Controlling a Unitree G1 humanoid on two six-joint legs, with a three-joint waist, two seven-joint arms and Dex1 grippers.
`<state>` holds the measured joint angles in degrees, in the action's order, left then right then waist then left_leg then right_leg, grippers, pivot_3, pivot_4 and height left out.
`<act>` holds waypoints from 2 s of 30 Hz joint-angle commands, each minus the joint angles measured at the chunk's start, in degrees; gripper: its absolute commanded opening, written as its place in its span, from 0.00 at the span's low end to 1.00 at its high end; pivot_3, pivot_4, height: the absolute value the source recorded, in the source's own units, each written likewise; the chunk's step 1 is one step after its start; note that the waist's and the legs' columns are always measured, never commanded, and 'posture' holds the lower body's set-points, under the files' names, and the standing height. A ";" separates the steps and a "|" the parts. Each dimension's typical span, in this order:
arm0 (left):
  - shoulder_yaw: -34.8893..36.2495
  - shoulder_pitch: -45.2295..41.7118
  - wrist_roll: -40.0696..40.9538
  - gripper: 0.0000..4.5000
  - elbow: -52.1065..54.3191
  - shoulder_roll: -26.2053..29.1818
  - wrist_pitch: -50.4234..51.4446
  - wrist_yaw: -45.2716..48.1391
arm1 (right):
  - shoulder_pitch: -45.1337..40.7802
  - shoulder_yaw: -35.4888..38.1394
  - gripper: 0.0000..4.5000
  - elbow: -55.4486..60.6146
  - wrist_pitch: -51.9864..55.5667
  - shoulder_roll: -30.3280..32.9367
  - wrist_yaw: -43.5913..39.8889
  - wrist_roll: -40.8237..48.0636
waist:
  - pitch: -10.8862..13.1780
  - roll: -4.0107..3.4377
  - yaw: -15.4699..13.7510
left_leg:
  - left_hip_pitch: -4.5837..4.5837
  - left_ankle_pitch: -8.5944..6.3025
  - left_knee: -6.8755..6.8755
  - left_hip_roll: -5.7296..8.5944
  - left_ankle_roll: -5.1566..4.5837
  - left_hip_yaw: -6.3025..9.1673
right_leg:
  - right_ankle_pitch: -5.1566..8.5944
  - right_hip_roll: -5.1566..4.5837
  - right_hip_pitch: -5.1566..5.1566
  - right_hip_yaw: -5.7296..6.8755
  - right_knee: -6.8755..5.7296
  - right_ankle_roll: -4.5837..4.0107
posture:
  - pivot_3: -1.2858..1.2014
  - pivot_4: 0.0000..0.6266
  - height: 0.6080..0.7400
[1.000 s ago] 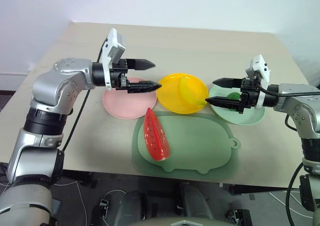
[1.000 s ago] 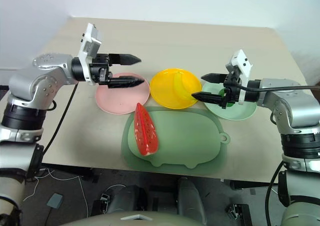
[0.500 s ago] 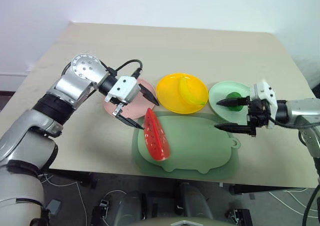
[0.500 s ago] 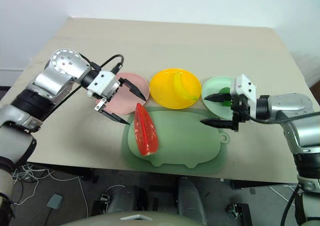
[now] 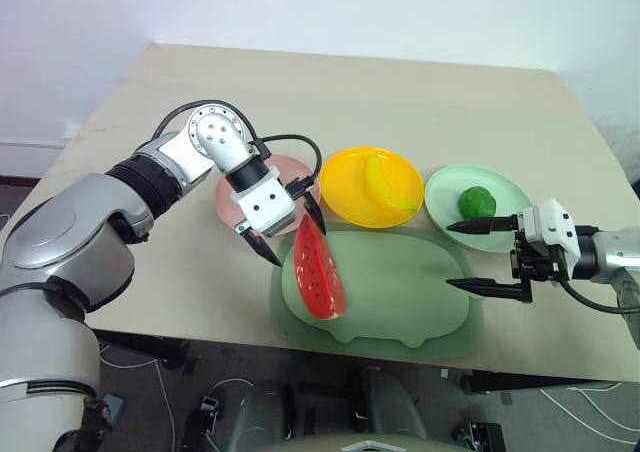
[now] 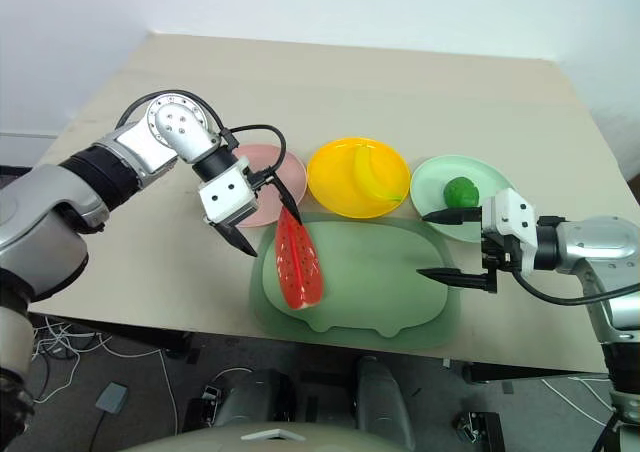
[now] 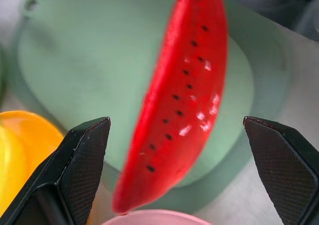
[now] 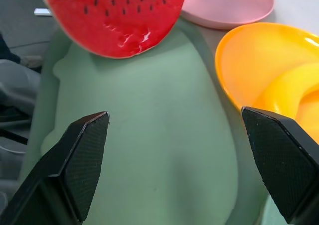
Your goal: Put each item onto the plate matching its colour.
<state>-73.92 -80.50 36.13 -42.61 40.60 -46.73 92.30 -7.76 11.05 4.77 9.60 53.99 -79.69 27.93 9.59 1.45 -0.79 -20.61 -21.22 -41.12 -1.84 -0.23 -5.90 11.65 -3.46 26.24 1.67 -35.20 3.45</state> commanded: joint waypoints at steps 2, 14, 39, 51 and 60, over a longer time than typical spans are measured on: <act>-4.21 -3.04 1.41 1.00 -2.20 -2.49 -3.59 0.20 | 2.11 2.49 1.00 3.01 -0.28 0.10 1.05 1.22 | 0.00 0.00 -0.07 | -0.01 -0.01 -0.03 0.00 -0.02 0.02 | 0.00 -0.01 -0.02 0.00 0.00 0.00 | 0.52 0.24 0.99; -6.24 -2.15 -3.36 1.00 -9.94 -11.64 -7.80 0.20 | 5.29 2.83 1.00 10.60 3.59 -1.41 6.55 3.77 | 0.03 0.05 -0.02 | 0.00 -0.03 -0.05 0.01 -0.05 0.18 | 0.02 0.00 -0.03 -0.03 0.04 -0.03 | 0.52 0.24 0.99; -5.00 5.07 -11.63 0.72 -14.51 -17.80 -9.40 0.20 | 9.77 3.97 1.00 15.90 3.87 -0.61 7.99 4.67 | 0.01 0.03 -0.05 | 0.29 -0.18 -0.15 0.04 -0.33 0.47 | 0.12 -0.01 -0.61 0.04 0.21 -0.18 | 0.52 0.24 0.99; 12.36 2.85 11.00 0.72 0.05 -10.05 27.75 0.20 | 4.66 1.66 1.00 13.12 4.35 -1.05 7.25 4.68 | 0.04 0.07 0.04 | 0.23 -0.19 -0.20 0.02 -0.35 0.69 | 0.05 0.01 -0.63 0.08 0.19 0.00 | 0.52 0.24 0.99; 32.21 1.67 -5.87 0.72 -16.64 -9.98 42.23 -3.79 | -3.22 0.14 1.00 9.28 6.00 -1.81 6.42 6.05 | 0.04 0.06 0.07 | 0.26 -0.19 -0.18 0.05 -0.34 0.74 | 0.05 0.13 -0.63 0.11 0.16 0.02 | 0.52 0.24 0.99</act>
<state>-44.83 -77.01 33.85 -57.70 30.86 -6.36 89.34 -9.93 10.86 14.09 15.90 52.69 -72.81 32.86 9.64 1.51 -0.72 -20.37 -21.41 -41.29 -1.79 -0.57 -5.14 11.70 -3.33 25.61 1.80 -35.03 3.48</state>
